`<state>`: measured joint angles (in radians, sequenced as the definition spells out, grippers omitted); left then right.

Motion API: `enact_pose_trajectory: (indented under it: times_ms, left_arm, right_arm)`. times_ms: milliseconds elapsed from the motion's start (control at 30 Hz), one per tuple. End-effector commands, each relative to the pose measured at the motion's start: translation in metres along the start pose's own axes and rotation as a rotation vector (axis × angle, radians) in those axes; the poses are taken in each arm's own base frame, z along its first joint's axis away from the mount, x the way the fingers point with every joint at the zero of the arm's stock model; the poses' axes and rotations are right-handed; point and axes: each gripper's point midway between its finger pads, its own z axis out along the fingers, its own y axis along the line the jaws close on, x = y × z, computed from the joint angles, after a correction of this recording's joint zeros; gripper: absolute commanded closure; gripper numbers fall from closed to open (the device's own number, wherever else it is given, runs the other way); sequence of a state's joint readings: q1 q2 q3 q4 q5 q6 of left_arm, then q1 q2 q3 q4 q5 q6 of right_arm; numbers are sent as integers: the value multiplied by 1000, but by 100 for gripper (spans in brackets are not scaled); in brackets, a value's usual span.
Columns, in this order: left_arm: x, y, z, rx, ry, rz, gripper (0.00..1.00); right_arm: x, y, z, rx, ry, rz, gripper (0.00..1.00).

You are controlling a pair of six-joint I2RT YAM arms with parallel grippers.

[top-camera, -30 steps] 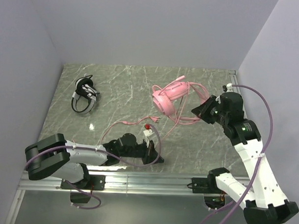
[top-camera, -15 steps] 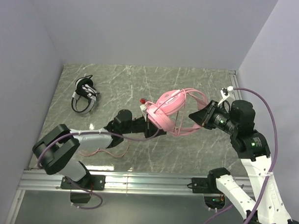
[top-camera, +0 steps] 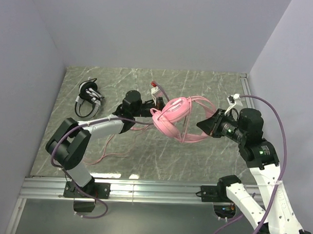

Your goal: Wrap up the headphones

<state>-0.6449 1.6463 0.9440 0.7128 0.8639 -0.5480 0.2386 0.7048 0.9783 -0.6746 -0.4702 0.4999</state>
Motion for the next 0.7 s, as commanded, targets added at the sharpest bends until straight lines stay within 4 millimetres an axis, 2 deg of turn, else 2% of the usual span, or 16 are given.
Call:
enact_pose_trajectory:
  times_ms: [0, 100, 267, 400, 533, 667]
  left_arm:
    - [-44, -1, -11, -17, -60, 186, 99]
    - [-47, -5, -15, -35, -88, 318, 98]
    - [-57, 13, -19, -123, -119, 516, 95]
    - [-70, 32, -18, -203, -111, 659, 97]
    - [-89, 47, -15, -261, -121, 873, 99]
    - [-117, 67, -17, -387, -171, 995, 100]
  right_arm:
    - [27, 39, -17, -220, 107, -45, 100]
    - [30, 51, -18, -308, 118, -51, 100]
    - [36, 55, -18, -344, 136, -52, 100]
    - [37, 62, -21, -372, 141, -55, 100]
    - [35, 71, -27, -405, 137, -57, 100]
    - [35, 77, -32, -422, 135, -54, 100]
